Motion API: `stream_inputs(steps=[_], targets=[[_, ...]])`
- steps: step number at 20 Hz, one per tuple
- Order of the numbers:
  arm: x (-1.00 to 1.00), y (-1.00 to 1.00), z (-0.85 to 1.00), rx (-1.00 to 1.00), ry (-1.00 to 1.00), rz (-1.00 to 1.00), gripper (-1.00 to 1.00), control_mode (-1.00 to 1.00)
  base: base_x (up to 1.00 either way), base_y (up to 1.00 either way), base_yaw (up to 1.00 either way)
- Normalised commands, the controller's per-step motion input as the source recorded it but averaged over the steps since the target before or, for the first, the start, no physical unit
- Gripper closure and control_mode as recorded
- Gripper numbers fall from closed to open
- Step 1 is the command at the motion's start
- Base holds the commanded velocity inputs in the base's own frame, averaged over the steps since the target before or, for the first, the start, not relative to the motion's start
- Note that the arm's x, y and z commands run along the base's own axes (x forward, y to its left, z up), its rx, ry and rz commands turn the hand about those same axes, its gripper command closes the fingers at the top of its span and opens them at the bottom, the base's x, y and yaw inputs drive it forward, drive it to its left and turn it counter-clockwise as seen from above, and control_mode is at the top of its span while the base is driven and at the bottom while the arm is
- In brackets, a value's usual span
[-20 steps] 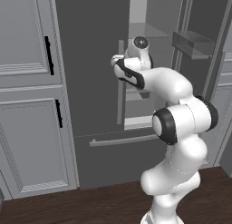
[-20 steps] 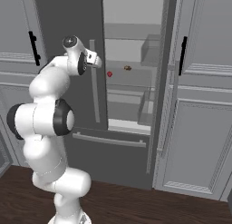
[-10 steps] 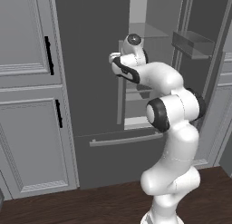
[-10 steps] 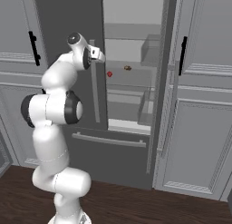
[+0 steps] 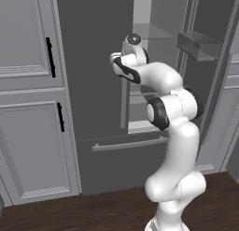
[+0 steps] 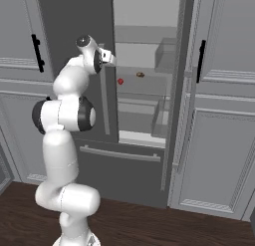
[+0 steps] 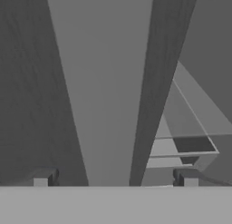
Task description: Take the strawberry from the fridge and place it on top of the pancake, located on the dining counter.
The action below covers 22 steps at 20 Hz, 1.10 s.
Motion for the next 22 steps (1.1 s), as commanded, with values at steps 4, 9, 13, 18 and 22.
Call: stream_inputs(steps=[4,9,13,18,22], targets=[[0.34,0.00,-0.05,-0.01,0.00,0.00,-1.00,-1.00,0.00,0.00,0.00],[0.49,0.00,-0.02,-0.04,0.01,-0.03,-1.00,-1.00,0.00,0.00,0.00],[0.43,0.00,-0.12,-0.01,-0.01,-0.01,-1.00,-1.00,0.00,0.00,0.00],[-0.02,0.02,-0.15,0.00,-0.31,0.00,-1.00,-1.00,0.00,0.00,0.00],[-0.47,0.06,-0.06,0.00,-0.55,0.00,-1.00,-1.00,0.00,0.00,0.00]])
